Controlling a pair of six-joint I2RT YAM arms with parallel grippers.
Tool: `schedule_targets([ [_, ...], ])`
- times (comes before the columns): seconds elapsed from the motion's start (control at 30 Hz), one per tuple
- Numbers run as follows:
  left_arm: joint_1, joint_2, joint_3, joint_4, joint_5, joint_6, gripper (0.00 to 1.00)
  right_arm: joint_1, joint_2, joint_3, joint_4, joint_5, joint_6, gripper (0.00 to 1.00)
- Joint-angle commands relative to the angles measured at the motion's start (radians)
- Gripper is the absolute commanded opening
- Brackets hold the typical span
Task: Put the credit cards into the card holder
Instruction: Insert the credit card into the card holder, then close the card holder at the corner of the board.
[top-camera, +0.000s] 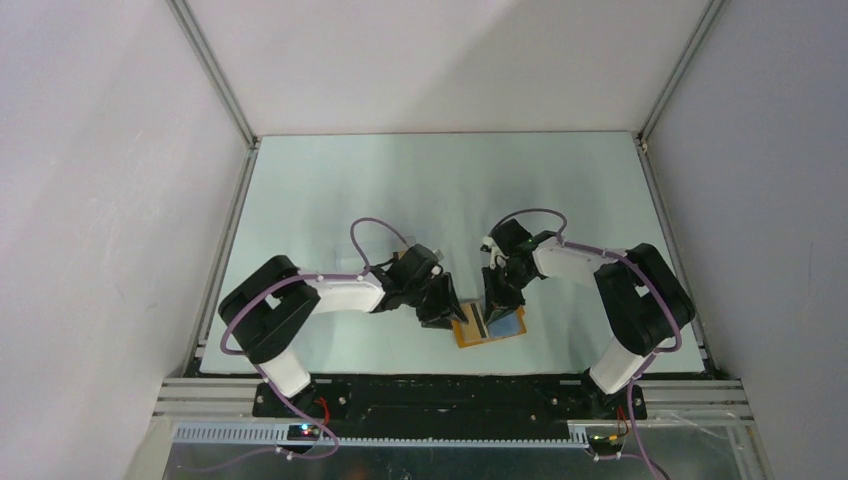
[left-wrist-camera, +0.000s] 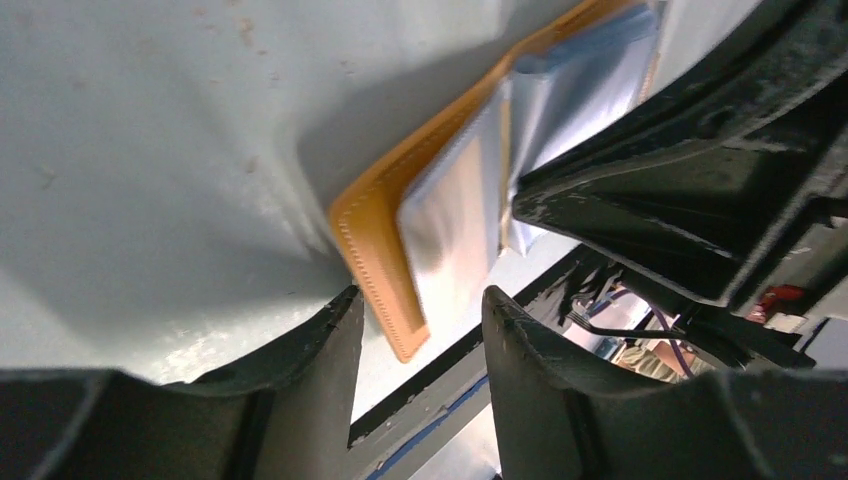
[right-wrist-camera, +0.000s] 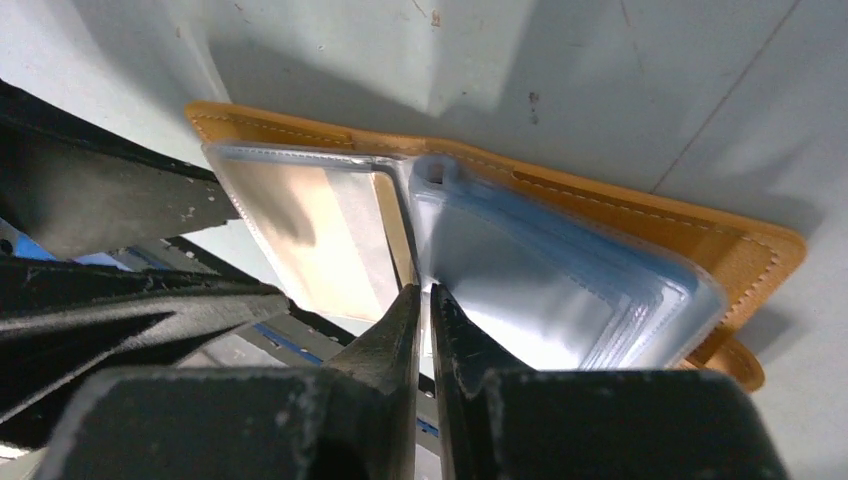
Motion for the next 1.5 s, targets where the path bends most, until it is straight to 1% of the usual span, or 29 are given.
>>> schedule_targets([
  [0.0, -0.025, 0.001, 0.048, 0.102, 0.024, -0.02, 0.51, -0.017, 0.017, -0.051, 0.051, 0.014, -0.005, 0.13],
  [0.23, -0.05, 0.003, 0.087, 0.152, 0.052, -0.03, 0.5, -0.084, -0.089, -0.052, 0.036, -0.073, 0.001, 0.17],
  [0.33, -0.057, 0.006, 0.117, 0.161, 0.063, -0.03, 0.5, -0.139, -0.151, -0.052, 0.013, -0.08, -0.001, 0.18],
  [0.47, -0.069, 0.059, 0.169, 0.171, 0.095, -0.026, 0.52, -0.213, -0.218, -0.052, -0.019, -0.069, -0.007, 0.19],
  [0.53, -0.078, 0.096, 0.202, 0.18, 0.11, -0.027, 0.52, -0.25, -0.246, -0.053, -0.038, -0.038, -0.006, 0.19],
  [0.67, -0.099, 0.172, 0.272, 0.196, 0.137, -0.035, 0.52, -0.342, -0.272, -0.063, -0.075, 0.082, 0.008, 0.19],
  [0.77, -0.111, 0.214, 0.335, 0.203, 0.152, -0.04, 0.52, -0.42, -0.263, -0.082, -0.088, 0.135, 0.028, 0.19],
  [0.83, -0.116, 0.245, 0.367, 0.208, 0.16, -0.043, 0.52, -0.445, -0.243, -0.093, -0.089, 0.165, 0.038, 0.18],
  [1.0, -0.123, 0.305, 0.393, 0.213, 0.147, -0.063, 0.53, -0.452, -0.175, -0.102, -0.081, 0.22, 0.066, 0.17],
  [1.1, -0.123, 0.312, 0.378, 0.214, 0.122, -0.068, 0.53, -0.446, -0.107, -0.105, -0.071, 0.207, 0.058, 0.17],
  [1.23, -0.122, 0.316, 0.357, 0.217, 0.109, -0.072, 0.53, -0.4, -0.051, -0.107, -0.055, 0.118, 0.057, 0.16],
  [1.33, -0.117, 0.303, 0.336, 0.221, 0.1, -0.073, 0.53, -0.327, -0.045, -0.108, -0.037, 0.073, 0.082, 0.16],
  [1.47, -0.095, 0.237, 0.273, 0.223, 0.072, -0.075, 0.55, -0.256, -0.036, -0.127, 0.007, -0.005, 0.129, 0.16],
])
